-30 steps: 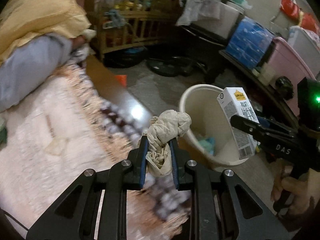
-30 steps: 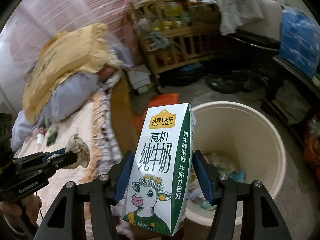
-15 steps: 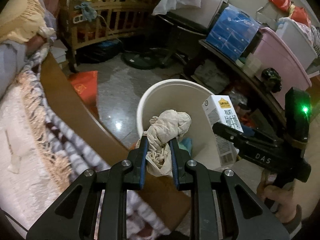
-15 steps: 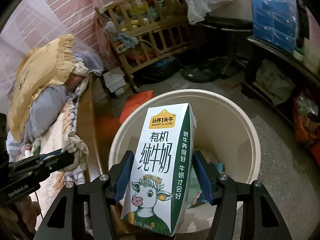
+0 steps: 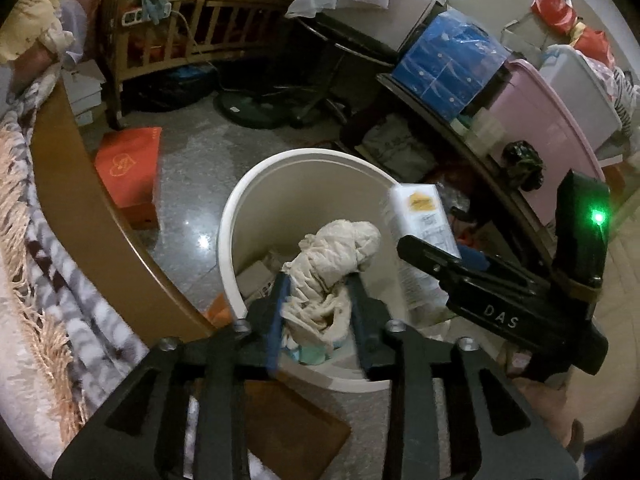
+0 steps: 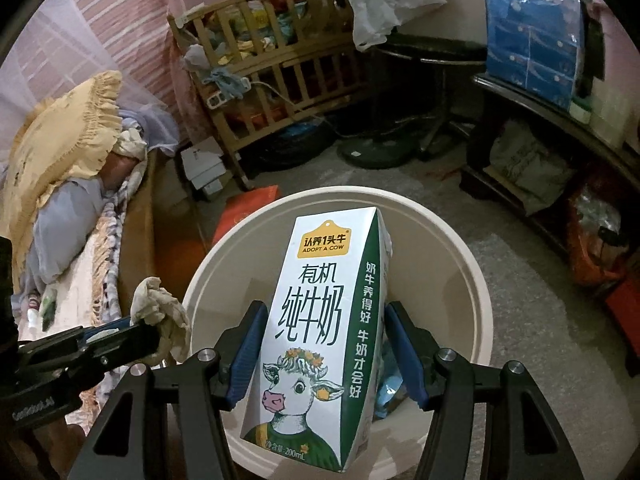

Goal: Collect trash

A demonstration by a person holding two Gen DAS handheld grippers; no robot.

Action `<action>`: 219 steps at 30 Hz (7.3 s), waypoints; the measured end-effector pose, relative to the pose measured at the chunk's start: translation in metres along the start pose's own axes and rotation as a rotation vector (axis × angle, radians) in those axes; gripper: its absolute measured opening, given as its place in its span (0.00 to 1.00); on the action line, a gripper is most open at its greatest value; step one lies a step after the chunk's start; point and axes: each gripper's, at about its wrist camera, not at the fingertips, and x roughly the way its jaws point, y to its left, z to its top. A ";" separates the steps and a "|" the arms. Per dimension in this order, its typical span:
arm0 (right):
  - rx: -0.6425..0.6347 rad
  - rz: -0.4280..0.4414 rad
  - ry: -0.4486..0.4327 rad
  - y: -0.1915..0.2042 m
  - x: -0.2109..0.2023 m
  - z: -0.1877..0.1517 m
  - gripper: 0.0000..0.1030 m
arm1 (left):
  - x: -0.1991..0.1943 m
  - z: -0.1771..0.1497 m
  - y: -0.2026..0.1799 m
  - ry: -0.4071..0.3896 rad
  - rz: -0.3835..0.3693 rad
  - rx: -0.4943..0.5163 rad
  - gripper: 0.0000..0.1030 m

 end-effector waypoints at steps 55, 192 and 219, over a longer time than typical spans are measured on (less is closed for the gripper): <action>-0.620 0.489 0.268 0.460 0.111 -0.071 0.73 | -0.218 -0.063 0.494 -0.081 0.680 -0.403 0.50; -0.031 0.078 0.038 0.022 -0.011 -0.024 0.37 | -0.019 -0.012 0.009 0.011 0.131 0.045 0.30; -0.018 -0.025 -0.062 0.022 -0.034 -0.034 0.67 | -0.048 -0.024 0.002 -0.127 0.159 0.076 0.61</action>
